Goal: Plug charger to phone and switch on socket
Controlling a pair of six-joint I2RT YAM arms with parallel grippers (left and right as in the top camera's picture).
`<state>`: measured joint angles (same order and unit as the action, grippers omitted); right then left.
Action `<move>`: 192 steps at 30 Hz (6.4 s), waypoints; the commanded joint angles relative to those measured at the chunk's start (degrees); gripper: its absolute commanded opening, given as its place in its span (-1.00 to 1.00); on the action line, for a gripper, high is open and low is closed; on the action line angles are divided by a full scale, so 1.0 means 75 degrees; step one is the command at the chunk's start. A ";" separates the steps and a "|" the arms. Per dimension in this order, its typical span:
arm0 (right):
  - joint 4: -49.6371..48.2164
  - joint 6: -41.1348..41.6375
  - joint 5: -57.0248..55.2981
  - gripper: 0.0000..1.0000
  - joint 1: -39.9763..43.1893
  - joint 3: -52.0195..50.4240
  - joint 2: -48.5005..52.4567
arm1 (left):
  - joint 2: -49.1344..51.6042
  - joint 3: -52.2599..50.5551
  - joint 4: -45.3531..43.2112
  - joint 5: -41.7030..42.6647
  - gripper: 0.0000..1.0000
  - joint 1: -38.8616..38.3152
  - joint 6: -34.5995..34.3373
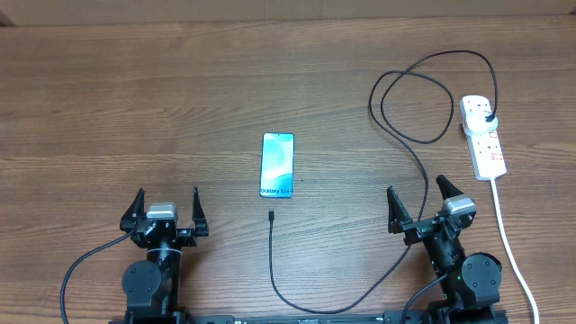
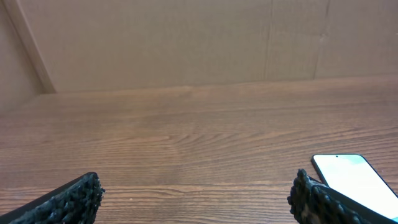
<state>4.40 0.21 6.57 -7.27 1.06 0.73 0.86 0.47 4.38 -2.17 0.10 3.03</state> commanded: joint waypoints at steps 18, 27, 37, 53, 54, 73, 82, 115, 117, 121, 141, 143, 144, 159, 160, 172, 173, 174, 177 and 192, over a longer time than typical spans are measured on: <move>-0.0020 -0.0038 -0.0093 1.00 -0.0038 -0.0079 -0.0067 | -0.0029 -0.0026 -0.0009 0.0038 0.99 0.0035 0.0087; -0.0020 -0.0038 -0.0093 1.00 -0.0038 -0.0079 -0.0067 | -0.0029 -0.0026 -0.0009 0.0038 0.99 0.0035 0.0087; -0.0020 -0.0038 -0.0093 1.00 -0.0038 -0.0079 -0.0067 | -0.0029 -0.0026 -0.0009 0.0038 0.99 0.0035 0.0087; -0.0020 -0.0038 -0.0090 1.00 -0.0038 -0.0079 -0.0067 | -0.0029 -0.0026 -0.0009 0.0035 0.99 0.0035 0.0117; -0.0020 -0.0038 -0.0093 1.00 -0.0038 -0.0079 -0.0067 | -0.0029 -0.0026 -0.0012 0.0035 0.99 0.0035 0.0117; -0.0020 -0.0038 -0.0093 1.00 -0.0038 -0.0079 -0.0067 | -0.0029 -0.0026 -0.0012 0.0038 0.99 0.0035 0.0114; -0.0020 -0.0038 -0.0093 1.00 -0.0038 -0.0079 -0.0067 | -0.0029 -0.0026 -0.0009 0.0041 0.99 0.0035 0.0111; -0.0020 -0.0038 -0.0093 1.00 -0.0038 -0.0079 -0.0067 | -0.0029 -0.0026 -0.0015 0.0070 0.99 0.0035 0.0111; -0.0020 -0.0038 -0.0093 1.00 -0.0038 -0.0079 -0.0067 | -0.0029 -0.0026 -0.0038 0.0055 0.99 0.0035 0.0114; -0.0020 -0.0038 -0.0093 0.99 -0.0038 -0.0079 -0.0067 | -0.0029 -0.0026 -0.0624 0.0073 0.99 0.0035 0.0050; -0.0020 -0.0038 -0.0090 1.00 -0.0038 -0.0079 -0.0067 | 0.0796 0.2454 0.3077 0.1915 0.99 0.0035 -0.1609; -0.0020 -0.0038 -0.0093 1.00 -0.0038 -0.0079 -0.0067 | 0.1556 0.3212 0.3707 0.2057 1.00 0.0035 -0.1606; -0.0020 -0.0038 -0.0093 1.00 -0.0038 -0.0079 -0.0067 | 0.1996 0.3599 0.4010 0.2101 1.00 0.0035 -0.1603; -0.0020 -0.0038 -0.0093 1.00 -0.0038 -0.0079 -0.0067 | 0.9562 1.0870 0.9876 0.2949 1.00 0.0026 -0.1000; -0.0020 -0.0038 -0.0093 1.00 -0.0038 -0.0079 -0.0067 | 0.9943 1.1278 1.0016 0.3075 0.99 0.0026 -0.1099; -0.0020 -0.0038 -0.0093 1.00 -0.0038 -0.0079 -0.0067 | 1.2540 1.2036 0.9331 0.3765 -0.92 -0.0102 -0.2081; -0.0020 -0.0038 -0.0093 1.00 -0.0038 -0.0079 -0.0067 | 1.2657 1.2036 0.9305 0.3663 -0.92 -0.0175 -0.2139; -0.0020 -0.0038 -0.0093 1.00 -0.0038 -0.0079 -0.0067 | 1.2794 1.2036 0.9250 0.3468 -0.92 -0.0294 -0.2256; -0.0020 -0.0038 -0.0093 1.00 -0.0038 -0.0079 -0.0067 | 1.3120 1.2036 0.9043 0.2806 -0.92 -0.0726 -0.2585; -0.0020 -0.0038 -0.0093 1.00 -0.0038 -0.0079 -0.0067 | 1.4874 1.2036 0.8014 0.2011 1.00 -0.2623 -0.2844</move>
<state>4.54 0.21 6.55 -7.27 1.06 0.73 109.47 89.67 65.17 14.57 -18.09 -17.23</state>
